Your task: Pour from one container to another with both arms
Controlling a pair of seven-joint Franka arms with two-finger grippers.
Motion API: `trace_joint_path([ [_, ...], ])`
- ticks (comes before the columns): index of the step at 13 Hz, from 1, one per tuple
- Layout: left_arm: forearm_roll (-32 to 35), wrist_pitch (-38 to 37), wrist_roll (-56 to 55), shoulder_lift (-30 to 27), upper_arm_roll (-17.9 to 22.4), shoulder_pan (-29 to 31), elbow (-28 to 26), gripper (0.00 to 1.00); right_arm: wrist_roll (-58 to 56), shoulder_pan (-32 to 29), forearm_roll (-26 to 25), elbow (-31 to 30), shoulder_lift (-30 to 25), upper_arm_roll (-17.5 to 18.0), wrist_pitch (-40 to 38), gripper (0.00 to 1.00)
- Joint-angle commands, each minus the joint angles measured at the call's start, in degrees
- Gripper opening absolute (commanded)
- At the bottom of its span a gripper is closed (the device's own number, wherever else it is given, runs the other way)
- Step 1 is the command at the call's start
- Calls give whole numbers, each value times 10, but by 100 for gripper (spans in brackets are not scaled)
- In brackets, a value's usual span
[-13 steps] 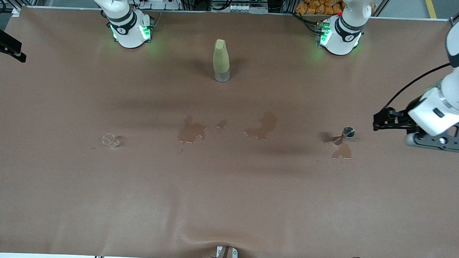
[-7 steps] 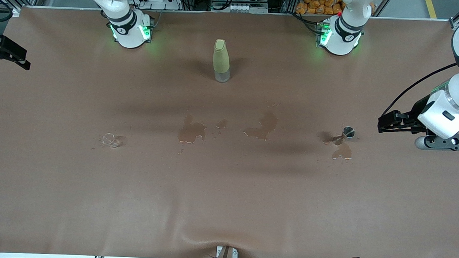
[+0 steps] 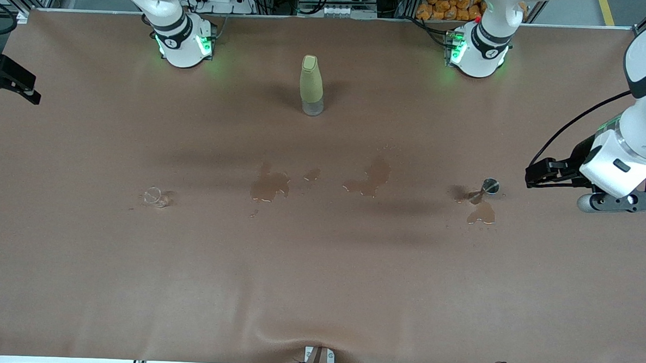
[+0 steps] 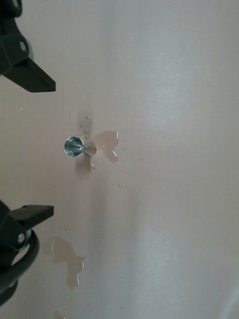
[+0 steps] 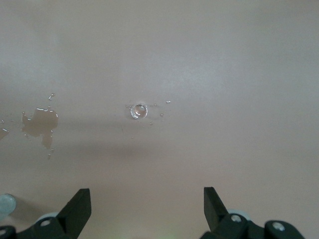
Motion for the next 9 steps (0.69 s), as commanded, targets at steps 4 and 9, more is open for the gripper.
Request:
trace_joint_path([
  [4, -15, 30, -11, -48, 60, -47, -46, 100, 8, 9, 32, -4, 0, -20, 5, 100],
  [9, -14, 26, -8, -48, 60, -44, -37, 100, 10, 8, 50, -6, 1, -22, 4, 100],
])
